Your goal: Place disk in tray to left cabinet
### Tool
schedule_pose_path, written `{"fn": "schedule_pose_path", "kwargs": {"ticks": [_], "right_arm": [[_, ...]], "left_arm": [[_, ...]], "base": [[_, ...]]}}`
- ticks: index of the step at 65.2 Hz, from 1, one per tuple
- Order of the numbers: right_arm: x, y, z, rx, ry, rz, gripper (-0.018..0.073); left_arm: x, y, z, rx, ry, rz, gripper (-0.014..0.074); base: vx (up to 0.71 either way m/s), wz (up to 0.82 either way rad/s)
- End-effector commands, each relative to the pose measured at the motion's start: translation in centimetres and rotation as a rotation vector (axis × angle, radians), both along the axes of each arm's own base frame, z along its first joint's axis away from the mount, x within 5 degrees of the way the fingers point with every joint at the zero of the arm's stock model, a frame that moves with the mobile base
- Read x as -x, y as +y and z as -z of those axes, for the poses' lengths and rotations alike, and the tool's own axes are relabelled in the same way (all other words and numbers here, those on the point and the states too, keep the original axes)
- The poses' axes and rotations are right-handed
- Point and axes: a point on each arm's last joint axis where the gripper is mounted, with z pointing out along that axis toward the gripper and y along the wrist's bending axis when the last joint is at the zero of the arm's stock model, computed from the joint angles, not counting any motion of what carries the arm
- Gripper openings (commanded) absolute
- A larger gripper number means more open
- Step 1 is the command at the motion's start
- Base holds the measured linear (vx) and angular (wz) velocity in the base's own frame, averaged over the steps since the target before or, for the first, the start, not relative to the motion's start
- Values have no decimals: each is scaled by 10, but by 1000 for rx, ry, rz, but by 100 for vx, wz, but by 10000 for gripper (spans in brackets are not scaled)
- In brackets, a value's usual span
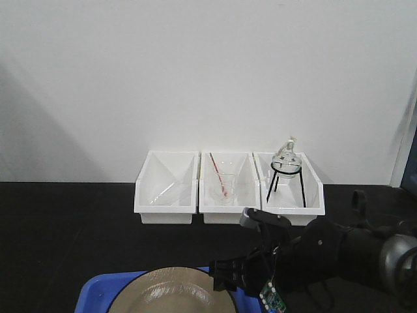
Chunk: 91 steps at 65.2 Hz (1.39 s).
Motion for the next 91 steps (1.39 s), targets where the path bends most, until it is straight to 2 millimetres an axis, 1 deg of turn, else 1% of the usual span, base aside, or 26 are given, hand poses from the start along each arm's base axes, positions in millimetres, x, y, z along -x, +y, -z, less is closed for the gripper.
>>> {"fn": "schedule_pose_path", "kwargs": {"ticks": [1, 3, 8, 15, 22, 25, 29, 34, 42, 45, 50, 54, 56, 62, 66, 79, 84, 91], "right_arm": [[2, -7, -51, -16, -187, -18, 467], [4, -9, -56, -4, -197, -30, 467], [8, -15, -60, 12, -162, -24, 467], [7, -34, -52, 51, -53, 26, 467], [5, -55, -44, 153, -4, 15, 467], [4, -62, -43, 174, 3, 20, 467], [3, -64, -43, 198, -7, 8, 467], [2, -63, -43, 204, -20, 5, 467], [-1, -63, -37, 205, -16, 9, 467], [-4, -63, -31, 209, -8, 11, 467], [-8, -60, -20, 217, 2, -14, 467], [-12, -56, -10, 203, 14, -42, 467], [-13, -54, -7, 200, 25, -55, 467], [-20, -50, 4, 185, 51, -83, 467], [-26, -48, 8, 185, 59, -88, 467], [-41, -40, 11, 164, 75, -115, 467], [-45, -38, 13, 165, 90, -131, 467], [-48, -37, 15, 166, 100, -138, 467]], "left_arm": [[-4, -1, -22, 25, -150, 2, 328], [-4, -1, -22, 37, -149, 1, 328], [-3, -1, -20, 42, -117, 1, 328], [-3, -2, -20, 65, -72, 1, 334], [-9, -3, -34, 91, -37, 3, 364], [-16, -4, -44, 112, -27, 5, 385], [-27, -4, -54, 126, 14, 7, 428], [-44, -5, -61, 128, 100, 10, 474], [-77, -7, -60, 150, 243, 19, 518], [-93, -9, -55, 175, 304, 20, 518], [-113, -12, -51, 220, 357, 32, 514], [-131, -15, -40, 253, 408, 50, 513], [-137, -17, -38, 271, 420, 56, 514], [-157, -22, -17, 323, 496, 79, 514], [-168, -27, -2, 346, 540, 99, 514], [-198, -40, 39, 364, 600, 124, 514], [-205, -43, 52, 368, 617, 121, 514], [-210, -47, 66, 362, 657, 127, 514]], "base": [[0, 0], [0, 0], [0, 0], [0, 0], [0, 0], [0, 0], [0, 0], [0, 0], [0, 0], [0, 0], [0, 0], [0, 0], [0, 0], [0, 0], [0, 0], [0, 0], [0, 0], [0, 0]]}}
